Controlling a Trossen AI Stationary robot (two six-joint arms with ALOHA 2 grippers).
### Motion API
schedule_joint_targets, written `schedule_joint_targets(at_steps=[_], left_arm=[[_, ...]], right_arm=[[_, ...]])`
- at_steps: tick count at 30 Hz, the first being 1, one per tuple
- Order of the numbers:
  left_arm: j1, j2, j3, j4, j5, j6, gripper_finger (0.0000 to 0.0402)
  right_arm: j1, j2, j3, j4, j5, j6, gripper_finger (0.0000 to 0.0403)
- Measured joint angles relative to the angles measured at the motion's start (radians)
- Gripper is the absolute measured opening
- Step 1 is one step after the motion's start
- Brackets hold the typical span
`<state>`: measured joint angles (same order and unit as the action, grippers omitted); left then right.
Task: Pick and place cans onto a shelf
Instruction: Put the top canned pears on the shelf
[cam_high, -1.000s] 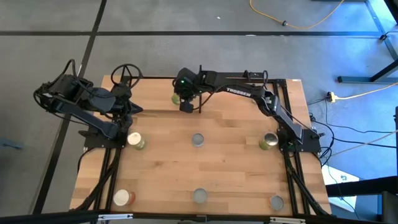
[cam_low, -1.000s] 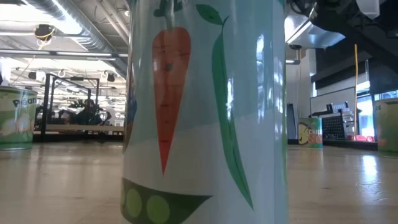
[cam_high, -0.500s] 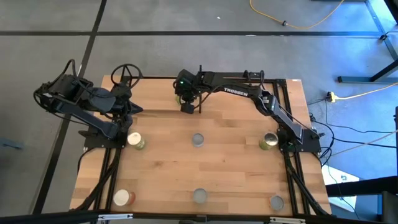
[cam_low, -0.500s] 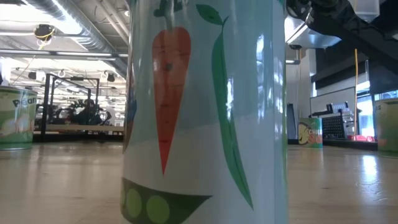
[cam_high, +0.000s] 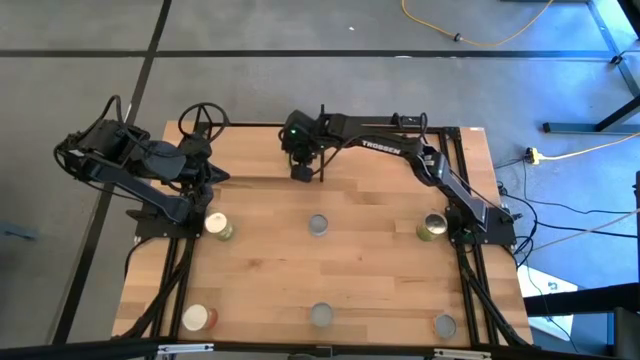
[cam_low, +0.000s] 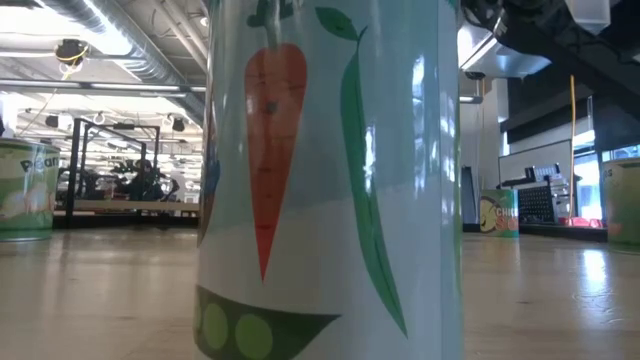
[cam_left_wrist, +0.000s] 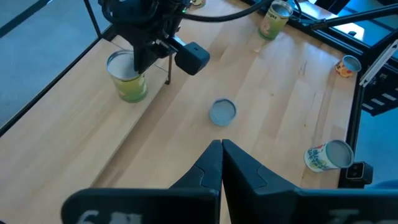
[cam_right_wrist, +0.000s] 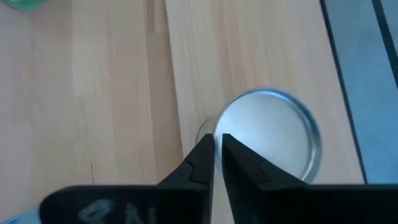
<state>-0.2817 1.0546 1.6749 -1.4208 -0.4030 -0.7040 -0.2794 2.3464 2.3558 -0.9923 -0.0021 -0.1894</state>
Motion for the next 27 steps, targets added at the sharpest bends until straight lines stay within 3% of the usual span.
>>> schedule_joint_targets(at_steps=[7,11,16,27], left_arm=[[0.000,0.000,0.000,0.003,0.000,0.000,0.0000],[0.000,0.000,0.000,0.054,-0.006,0.018,0.0000],[0.000,0.000,0.000,0.173,-0.010,0.078,0.0000],[0.021,0.014,0.000,0.269,-0.122,0.250,0.0000]], right_arm=[[0.001,-0.061,0.000,0.002,0.001,-0.069,0.0036],[0.005,-0.162,0.000,0.034,0.020,-0.103,0.0036],[0.004,-0.308,0.001,0.062,0.019,-0.101,0.0007],[0.009,-0.523,0.002,0.034,0.054,-0.081,0.0004]])
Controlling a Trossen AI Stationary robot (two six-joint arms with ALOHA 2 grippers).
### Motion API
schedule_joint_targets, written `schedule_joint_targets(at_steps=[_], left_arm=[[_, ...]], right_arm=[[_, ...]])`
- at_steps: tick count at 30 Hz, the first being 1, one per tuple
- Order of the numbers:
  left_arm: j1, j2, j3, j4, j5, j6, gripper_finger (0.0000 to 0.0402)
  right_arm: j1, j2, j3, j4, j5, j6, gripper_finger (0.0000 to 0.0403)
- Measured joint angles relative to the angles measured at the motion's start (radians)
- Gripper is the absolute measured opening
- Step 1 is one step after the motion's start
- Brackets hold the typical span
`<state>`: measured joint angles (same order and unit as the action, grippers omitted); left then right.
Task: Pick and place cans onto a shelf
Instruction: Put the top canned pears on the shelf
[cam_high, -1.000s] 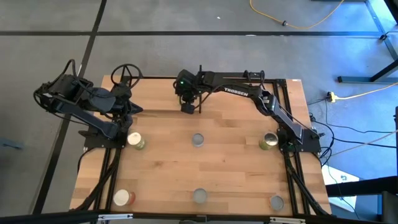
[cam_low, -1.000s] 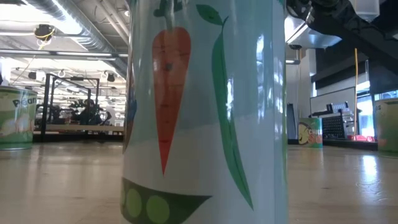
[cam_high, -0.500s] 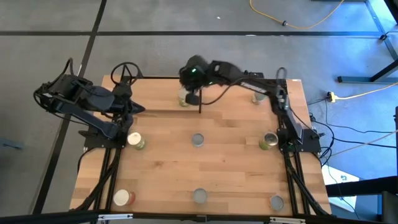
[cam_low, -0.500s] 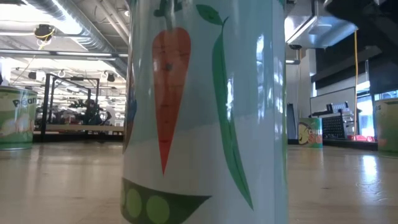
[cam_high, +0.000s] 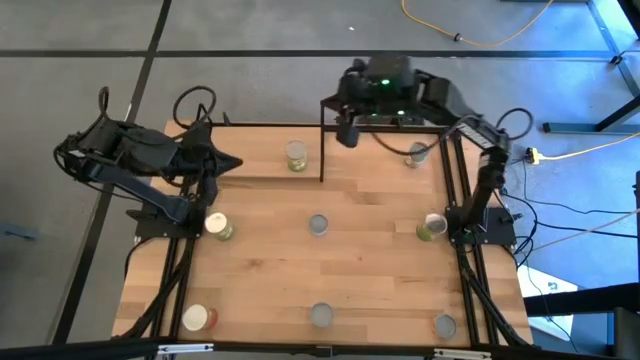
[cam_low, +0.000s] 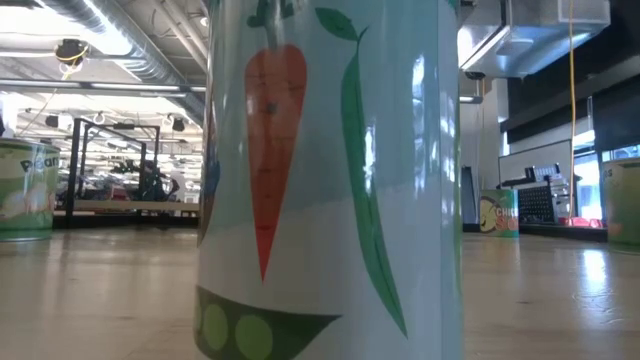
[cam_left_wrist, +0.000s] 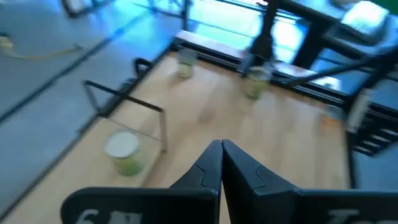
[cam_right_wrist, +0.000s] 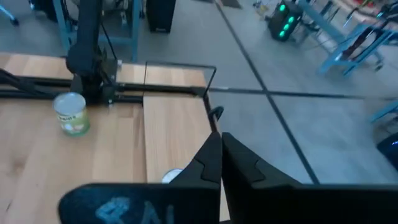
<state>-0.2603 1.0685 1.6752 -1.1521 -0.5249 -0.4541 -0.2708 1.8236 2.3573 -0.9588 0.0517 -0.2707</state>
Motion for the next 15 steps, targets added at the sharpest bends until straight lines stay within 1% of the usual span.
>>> schedule_joint_targets(at_steps=[2,6,8,11,15], left_arm=[[0.035,0.018,0.000,-0.011,-0.016,0.033,0.0000],[0.128,0.077,0.000,-0.042,-0.005,0.065,0.0000],[0.177,0.110,0.000,-0.058,0.028,0.076,0.0000],[0.244,0.180,0.000,-0.062,0.102,0.140,0.0000],[0.307,0.283,0.000,-0.060,0.118,0.194,0.0000]], right_arm=[[0.004,-0.033,0.000,-0.013,0.000,0.000,0.0004],[0.006,-0.099,-0.001,-0.029,0.000,0.000,0.0004],[0.006,-0.136,-0.001,-0.033,0.000,0.000,0.0004],[0.006,-0.191,-0.001,-0.034,0.000,0.000,0.0004],[0.006,-0.251,-0.001,-0.034,0.001,0.000,0.0004]])
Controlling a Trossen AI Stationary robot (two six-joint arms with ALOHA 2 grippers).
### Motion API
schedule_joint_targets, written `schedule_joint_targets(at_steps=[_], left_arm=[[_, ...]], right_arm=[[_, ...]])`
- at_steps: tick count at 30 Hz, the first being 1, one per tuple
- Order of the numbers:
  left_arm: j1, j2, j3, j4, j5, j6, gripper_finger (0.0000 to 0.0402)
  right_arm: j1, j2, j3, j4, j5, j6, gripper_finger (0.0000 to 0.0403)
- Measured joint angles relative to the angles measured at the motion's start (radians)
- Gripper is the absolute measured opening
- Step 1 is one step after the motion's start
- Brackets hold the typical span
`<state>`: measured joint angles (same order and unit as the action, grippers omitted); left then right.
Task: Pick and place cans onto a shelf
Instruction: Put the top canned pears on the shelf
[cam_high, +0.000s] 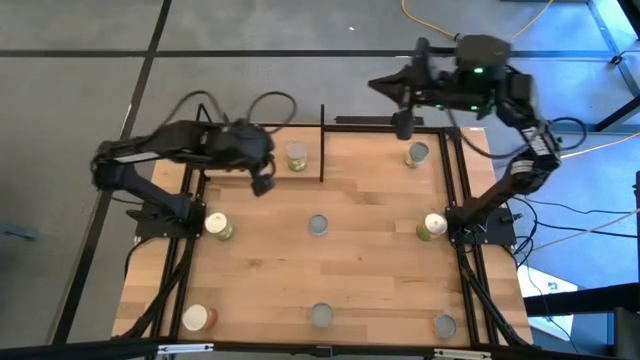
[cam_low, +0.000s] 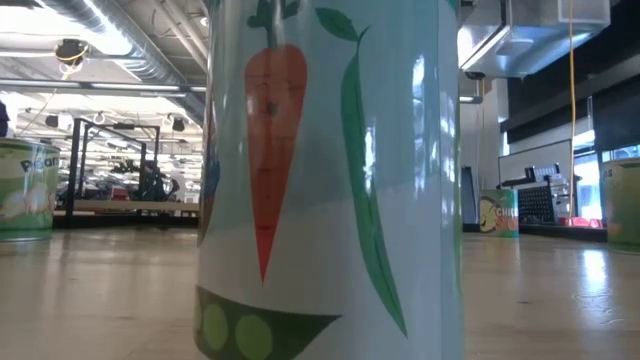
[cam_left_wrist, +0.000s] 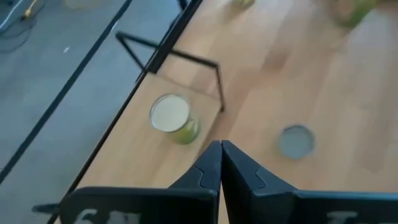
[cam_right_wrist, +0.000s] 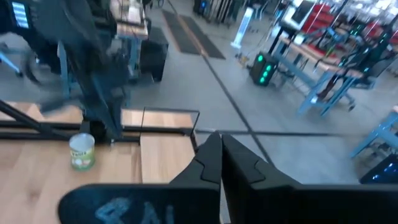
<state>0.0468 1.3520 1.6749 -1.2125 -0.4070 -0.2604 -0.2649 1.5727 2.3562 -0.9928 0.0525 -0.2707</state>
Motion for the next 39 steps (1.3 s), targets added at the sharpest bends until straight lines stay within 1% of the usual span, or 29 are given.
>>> schedule_joint_targets(at_steps=[4,6,9,12,14,16,23,26,29,34,39], left_arm=[[0.065,0.080,0.000,0.002,0.006,0.008,0.0002],[0.100,0.113,0.000,0.001,0.041,0.008,0.0008],[0.160,0.152,0.000,0.002,0.153,0.008,0.0024],[0.217,0.198,0.000,0.003,0.321,0.012,0.0040],[0.244,0.230,0.000,0.003,0.417,0.057,0.0045],[0.253,0.261,0.000,0.003,0.457,0.158,0.0045],[0.234,0.367,0.000,0.048,0.464,0.561,0.0034],[0.233,0.394,0.000,0.091,0.465,0.688,0.0031],[0.248,0.425,0.000,0.115,0.450,0.732,0.0030],[0.294,0.479,0.000,0.114,0.399,0.742,0.0030],[0.324,0.489,0.000,0.176,0.392,0.778,0.0030]], right_arm=[[0.000,-0.043,0.000,-0.005,0.000,0.000,0.0004],[0.000,-0.054,0.000,-0.019,0.000,0.000,0.0004],[0.000,-0.064,0.000,-0.047,0.000,0.001,0.0004],[0.000,-0.069,0.000,-0.065,0.000,0.004,0.0004],[0.000,-0.069,0.000,-0.076,0.000,0.004,0.0004],[0.000,-0.068,0.000,-0.087,0.000,0.003,0.0004],[0.000,-0.068,0.000,-0.092,0.000,0.002,0.0004],[0.000,-0.068,0.000,-0.096,0.000,0.002,0.0004],[0.000,-0.068,0.000,-0.103,0.000,0.000,0.0004],[0.000,-0.068,0.000,-0.105,0.000,0.000,0.0004],[0.000,-0.068,0.000,-0.106,0.000,0.000,0.0004]])
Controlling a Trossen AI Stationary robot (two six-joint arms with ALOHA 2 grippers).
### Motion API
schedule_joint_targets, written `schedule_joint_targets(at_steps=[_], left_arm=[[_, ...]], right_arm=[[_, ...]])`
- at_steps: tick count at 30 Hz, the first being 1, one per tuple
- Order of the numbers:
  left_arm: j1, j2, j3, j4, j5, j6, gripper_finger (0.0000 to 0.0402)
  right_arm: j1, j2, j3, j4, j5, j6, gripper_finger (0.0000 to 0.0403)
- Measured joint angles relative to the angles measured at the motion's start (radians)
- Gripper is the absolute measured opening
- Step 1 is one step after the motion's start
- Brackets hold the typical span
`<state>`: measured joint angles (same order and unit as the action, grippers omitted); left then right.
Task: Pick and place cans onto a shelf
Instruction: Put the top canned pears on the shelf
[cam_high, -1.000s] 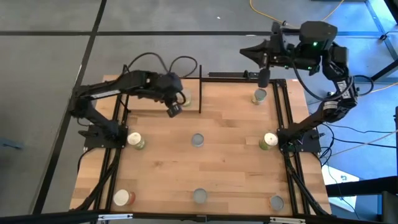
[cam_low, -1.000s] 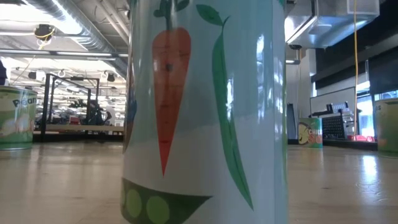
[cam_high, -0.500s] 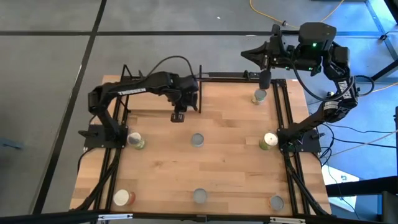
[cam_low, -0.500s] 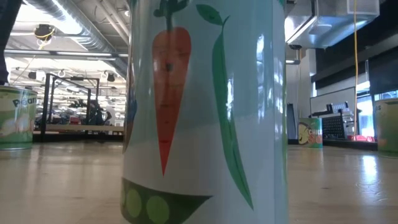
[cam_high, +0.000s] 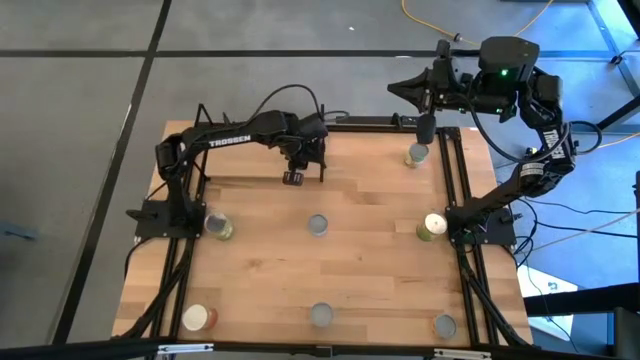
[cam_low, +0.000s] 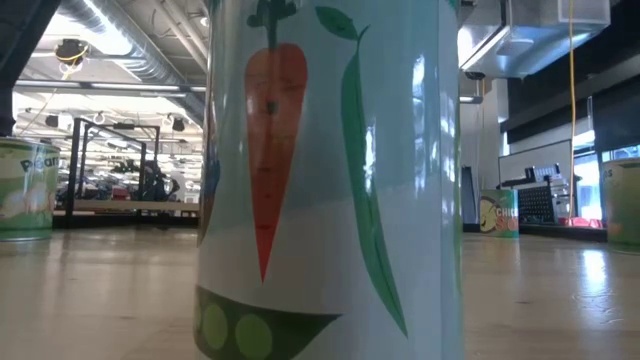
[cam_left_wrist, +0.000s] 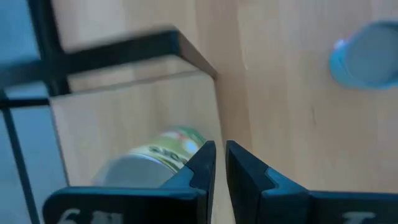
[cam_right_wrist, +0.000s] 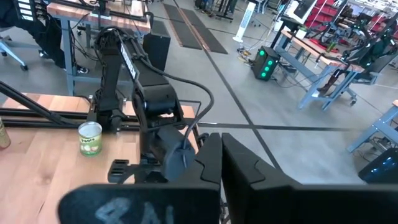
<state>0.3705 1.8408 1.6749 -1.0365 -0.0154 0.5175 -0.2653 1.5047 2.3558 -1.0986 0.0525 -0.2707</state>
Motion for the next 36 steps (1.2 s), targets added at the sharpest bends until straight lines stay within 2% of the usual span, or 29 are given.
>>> schedule_joint_targets(at_steps=[11,19,28,32,36], left_arm=[[0.051,0.000,0.000,0.028,-0.058,0.010,0.0030],[0.052,0.000,0.000,0.041,0.026,0.062,0.0030],[0.058,0.054,0.000,0.040,-0.043,0.068,0.0030],[0.051,0.051,0.000,0.041,-0.135,0.069,0.0030],[0.061,0.049,0.000,0.015,-0.171,0.068,0.0030]], right_arm=[[0.000,0.000,0.000,-0.008,0.000,0.000,0.0004],[0.000,0.000,0.000,-0.008,0.000,0.000,0.0004],[0.000,0.000,0.000,-0.016,0.000,0.000,0.0004],[0.000,0.000,0.000,-0.020,0.000,0.000,0.0004],[0.000,0.001,0.000,-0.021,0.000,0.001,0.0004]])
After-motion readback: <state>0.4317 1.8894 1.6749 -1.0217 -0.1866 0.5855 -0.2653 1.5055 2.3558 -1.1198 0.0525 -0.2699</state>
